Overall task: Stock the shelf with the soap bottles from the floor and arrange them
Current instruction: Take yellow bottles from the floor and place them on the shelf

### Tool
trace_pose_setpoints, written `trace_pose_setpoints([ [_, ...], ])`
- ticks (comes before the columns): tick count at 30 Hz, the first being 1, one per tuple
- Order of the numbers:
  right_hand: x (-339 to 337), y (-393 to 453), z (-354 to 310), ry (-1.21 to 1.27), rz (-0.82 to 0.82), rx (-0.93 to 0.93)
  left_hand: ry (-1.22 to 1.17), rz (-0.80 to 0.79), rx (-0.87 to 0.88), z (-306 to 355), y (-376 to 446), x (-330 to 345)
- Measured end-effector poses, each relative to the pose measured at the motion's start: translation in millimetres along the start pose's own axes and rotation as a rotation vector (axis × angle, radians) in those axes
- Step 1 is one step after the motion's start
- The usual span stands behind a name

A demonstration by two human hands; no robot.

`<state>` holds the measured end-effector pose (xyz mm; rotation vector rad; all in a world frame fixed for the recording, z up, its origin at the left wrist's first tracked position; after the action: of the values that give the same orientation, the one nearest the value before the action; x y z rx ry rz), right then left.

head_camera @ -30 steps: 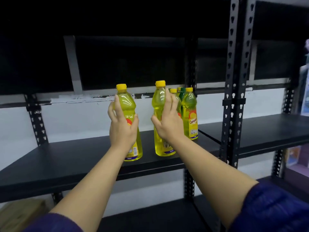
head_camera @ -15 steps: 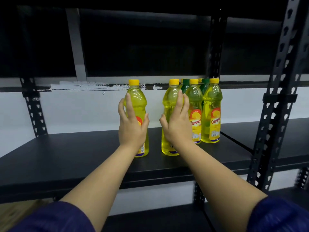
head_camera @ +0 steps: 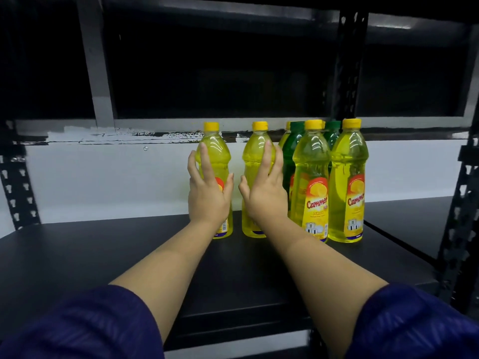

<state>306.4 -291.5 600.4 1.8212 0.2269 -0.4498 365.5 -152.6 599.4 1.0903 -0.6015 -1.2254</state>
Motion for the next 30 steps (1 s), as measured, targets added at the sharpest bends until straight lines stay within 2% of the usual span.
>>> trace_pose_setpoints([
  [4, 27, 10, 8, -0.030, 0.020, -0.014, -0.044, -0.008, -0.007, -17, 4, 23],
  [6, 39, 8, 11, -0.042, -0.008, -0.020, -0.043, -0.059, 0.044, -23, 1, 34],
  [8, 50, 3, 14, -0.079, -0.078, -0.021, -0.046, -0.132, 0.070, -33, -3, 41],
  [12, 63, -11, 20, -0.213, -0.258, -0.047, -0.098, -0.287, -0.049, -55, -17, 51],
  [16, 64, -16, 20, -0.282, -0.355, -0.038, -0.116, -0.372, -0.080, -59, -18, 49],
  [21, 57, -17, 15, -0.376, -0.369, -0.028, -0.098, -0.399, -0.126, -65, -17, 46],
  [30, 62, -18, 18, -0.374, -0.381, 0.038, -0.169, -0.467, -0.111, -62, -11, 63],
])
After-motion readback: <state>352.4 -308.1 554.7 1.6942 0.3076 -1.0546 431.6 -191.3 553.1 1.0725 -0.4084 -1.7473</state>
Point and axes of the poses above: each hand's wrist, its own y-axis towards the middle knuckle, its own x-axis out of the palm, z = x × y, the point moved 7 cm from there along y, towards the middle knuckle, and after that the axes turned 12 degrees about -y, right-handed, at the moved point
